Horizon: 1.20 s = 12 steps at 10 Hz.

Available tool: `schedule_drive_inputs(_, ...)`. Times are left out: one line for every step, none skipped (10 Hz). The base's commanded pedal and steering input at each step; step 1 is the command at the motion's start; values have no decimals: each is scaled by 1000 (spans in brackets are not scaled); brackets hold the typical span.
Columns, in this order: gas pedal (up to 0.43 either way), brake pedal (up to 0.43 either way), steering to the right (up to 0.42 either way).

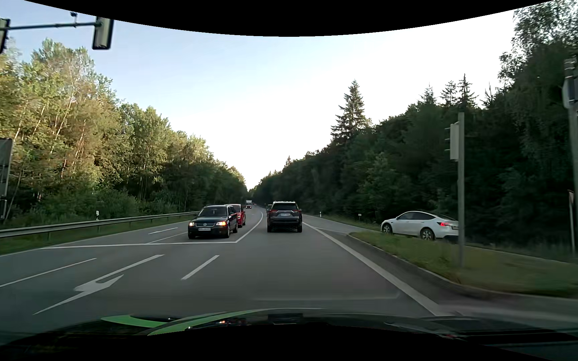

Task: Follow the waypoints while adhering to traffic rules and regulations

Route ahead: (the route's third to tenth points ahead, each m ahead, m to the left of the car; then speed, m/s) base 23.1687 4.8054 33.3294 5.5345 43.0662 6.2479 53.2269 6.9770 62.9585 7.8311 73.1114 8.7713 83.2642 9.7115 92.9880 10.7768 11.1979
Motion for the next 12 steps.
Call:
schedule_drive_inputs(169,0,-13)
schedule_drive_inputs(169,0,-12)
schedule_drive_inputs(169,0,-12)
schedule_drive_inputs(169,0,-12)
schedule_drive_inputs(157,0,-11)
schedule_drive_inputs(157,0,-7)
schedule_drive_inputs(157,0,-7)
schedule_drive_inputs(157,0,-8)
schedule_drive_inputs(157,0,-7)
schedule_drive_inputs(157,0,-8)
schedule_drive_inputs(157,0,-8)
schedule_drive_inputs(157,0,-8)
